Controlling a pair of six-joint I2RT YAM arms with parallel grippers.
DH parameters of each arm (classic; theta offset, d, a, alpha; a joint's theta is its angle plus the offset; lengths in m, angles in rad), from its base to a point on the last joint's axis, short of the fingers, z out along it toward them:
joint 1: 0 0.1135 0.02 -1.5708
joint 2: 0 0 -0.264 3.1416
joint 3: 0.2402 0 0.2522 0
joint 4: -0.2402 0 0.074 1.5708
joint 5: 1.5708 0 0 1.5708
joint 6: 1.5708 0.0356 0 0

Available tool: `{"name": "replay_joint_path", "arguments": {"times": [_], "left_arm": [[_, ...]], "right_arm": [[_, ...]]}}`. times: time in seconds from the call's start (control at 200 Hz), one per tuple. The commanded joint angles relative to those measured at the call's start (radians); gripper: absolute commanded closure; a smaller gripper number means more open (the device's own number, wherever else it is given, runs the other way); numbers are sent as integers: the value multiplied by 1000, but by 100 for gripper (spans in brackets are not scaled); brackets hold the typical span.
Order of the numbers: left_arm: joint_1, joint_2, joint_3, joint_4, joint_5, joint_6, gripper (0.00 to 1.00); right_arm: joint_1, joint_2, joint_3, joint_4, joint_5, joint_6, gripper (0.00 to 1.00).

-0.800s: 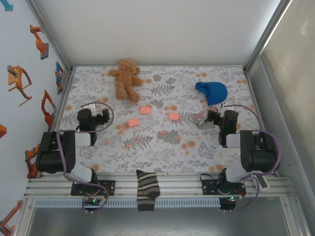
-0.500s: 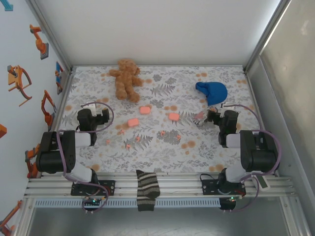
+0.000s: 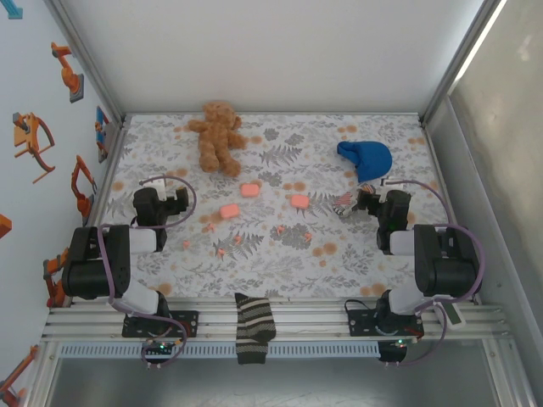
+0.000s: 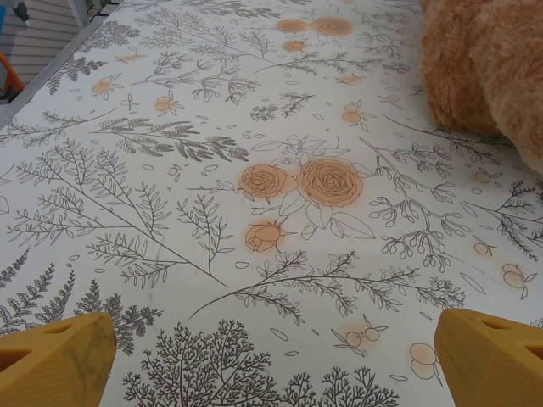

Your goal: Insert the wireless bluetooth earbuds into the charging case

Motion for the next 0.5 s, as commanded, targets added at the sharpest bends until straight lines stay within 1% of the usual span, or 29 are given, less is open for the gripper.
{"name": "replay_joint_path", "arguments": {"times": [0.0, 0.05, 0.085, 0.185, 0.255, 0.29, 0.411, 0.496], "left_arm": [[3, 6, 20, 23, 11, 6, 4], [4, 7, 20, 23, 12, 5, 4], [3, 6, 18, 25, 14, 6, 4], [3, 4, 14, 30, 17, 6, 4], [2, -27, 19, 8, 26, 10, 4], [1, -61, 25, -26, 23, 11, 4], [-1, -200, 76, -224, 2, 4, 4], [-3, -297, 103, -323, 11, -46, 4]], "right_arm": [[-8, 9, 29, 40, 5, -3, 1], [-7, 6, 30, 38, 6, -3, 1], [-7, -6, 44, 6, 13, 2, 1], [-7, -84, 96, -152, 31, 8, 2], [-7, -147, 123, -238, 6, -3, 3], [-8, -181, 137, -281, -10, -11, 3], [-8, -299, 228, -496, -62, -34, 3], [-8, -363, 305, -641, -100, -37, 3]]}}
